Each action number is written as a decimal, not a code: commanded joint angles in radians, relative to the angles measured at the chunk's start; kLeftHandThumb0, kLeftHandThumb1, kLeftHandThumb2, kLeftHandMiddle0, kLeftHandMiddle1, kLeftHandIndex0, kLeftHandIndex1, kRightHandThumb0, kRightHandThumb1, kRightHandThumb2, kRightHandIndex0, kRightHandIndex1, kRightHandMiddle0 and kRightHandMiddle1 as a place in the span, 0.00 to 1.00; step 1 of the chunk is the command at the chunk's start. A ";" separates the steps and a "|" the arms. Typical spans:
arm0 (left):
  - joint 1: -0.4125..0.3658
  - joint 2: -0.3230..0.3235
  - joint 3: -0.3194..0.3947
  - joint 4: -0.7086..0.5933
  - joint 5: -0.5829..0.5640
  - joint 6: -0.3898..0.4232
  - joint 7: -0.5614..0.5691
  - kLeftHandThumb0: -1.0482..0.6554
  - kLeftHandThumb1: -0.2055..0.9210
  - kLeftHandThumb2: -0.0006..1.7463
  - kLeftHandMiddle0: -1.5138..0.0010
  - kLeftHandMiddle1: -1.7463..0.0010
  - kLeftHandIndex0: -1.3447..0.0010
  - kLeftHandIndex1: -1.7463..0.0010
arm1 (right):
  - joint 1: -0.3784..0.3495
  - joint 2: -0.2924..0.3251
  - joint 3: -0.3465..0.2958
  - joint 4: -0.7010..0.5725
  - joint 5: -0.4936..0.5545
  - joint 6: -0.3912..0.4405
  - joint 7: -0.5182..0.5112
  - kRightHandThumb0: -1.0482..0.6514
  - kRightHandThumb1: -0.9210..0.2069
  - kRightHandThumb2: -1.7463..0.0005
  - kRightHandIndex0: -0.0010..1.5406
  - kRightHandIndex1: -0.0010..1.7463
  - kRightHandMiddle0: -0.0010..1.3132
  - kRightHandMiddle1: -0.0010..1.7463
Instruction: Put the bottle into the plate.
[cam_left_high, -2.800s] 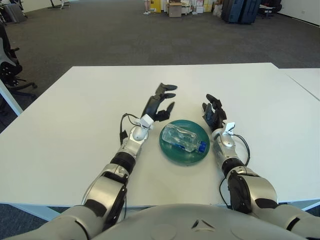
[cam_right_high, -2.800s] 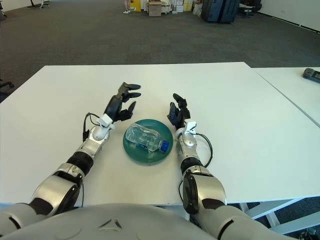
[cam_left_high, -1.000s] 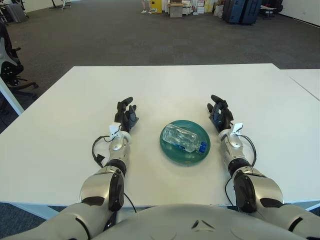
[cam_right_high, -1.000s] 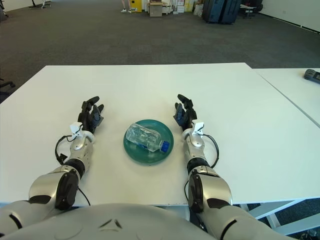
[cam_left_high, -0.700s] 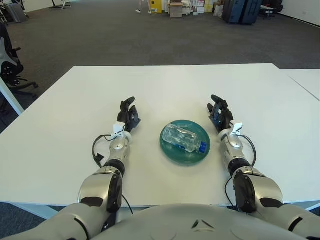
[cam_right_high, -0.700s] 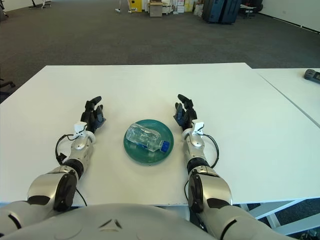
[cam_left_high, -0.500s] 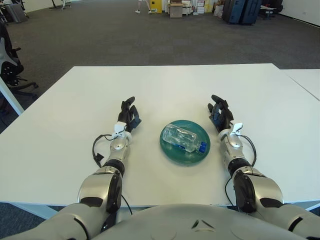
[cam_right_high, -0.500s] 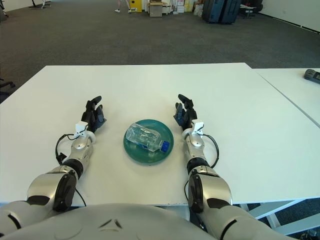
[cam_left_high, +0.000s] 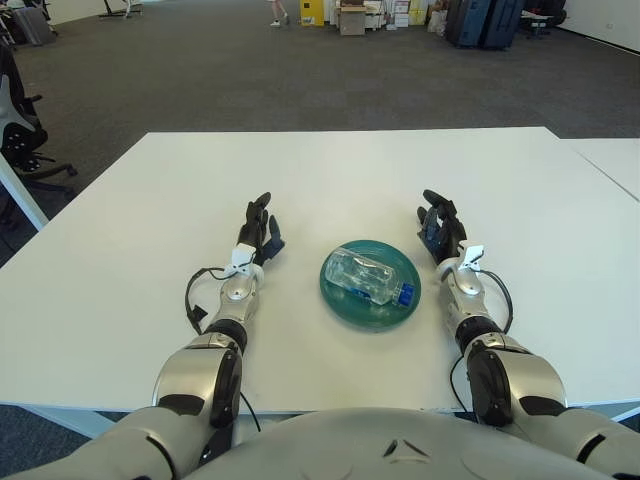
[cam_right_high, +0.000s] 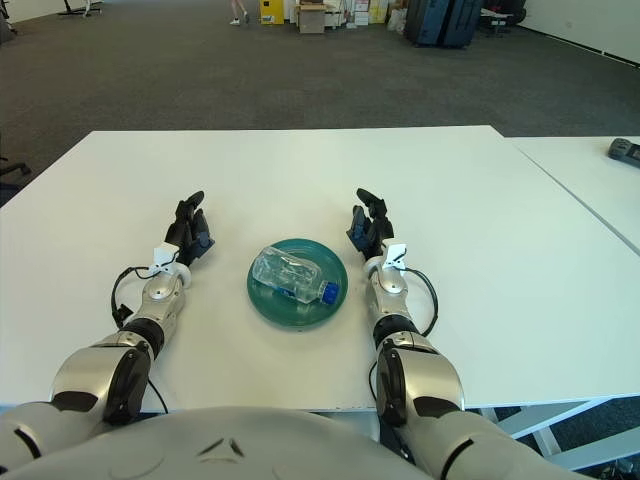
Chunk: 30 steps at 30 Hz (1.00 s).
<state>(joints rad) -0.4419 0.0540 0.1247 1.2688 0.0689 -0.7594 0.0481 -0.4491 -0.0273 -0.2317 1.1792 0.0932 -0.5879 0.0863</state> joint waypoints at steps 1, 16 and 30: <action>0.030 -0.006 -0.012 0.029 0.015 0.036 0.001 0.09 1.00 0.60 0.90 0.99 1.00 0.74 | 0.053 -0.001 0.001 0.047 -0.005 0.049 -0.015 0.16 0.00 0.48 0.15 0.00 0.00 0.39; 0.030 -0.008 -0.011 0.034 0.007 0.033 -0.006 0.09 1.00 0.60 0.89 0.99 1.00 0.72 | 0.053 -0.003 0.005 0.057 -0.011 0.055 -0.021 0.18 0.00 0.49 0.14 0.00 0.00 0.39; 0.029 -0.006 -0.011 0.037 0.008 0.044 -0.006 0.11 1.00 0.58 0.88 0.99 1.00 0.68 | 0.051 -0.001 0.021 0.059 -0.015 0.067 -0.035 0.19 0.00 0.49 0.13 0.00 0.00 0.37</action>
<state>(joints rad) -0.4420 0.0537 0.1184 1.2734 0.0691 -0.7613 0.0515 -0.4507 -0.0296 -0.2098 1.1839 0.0860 -0.5880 0.0641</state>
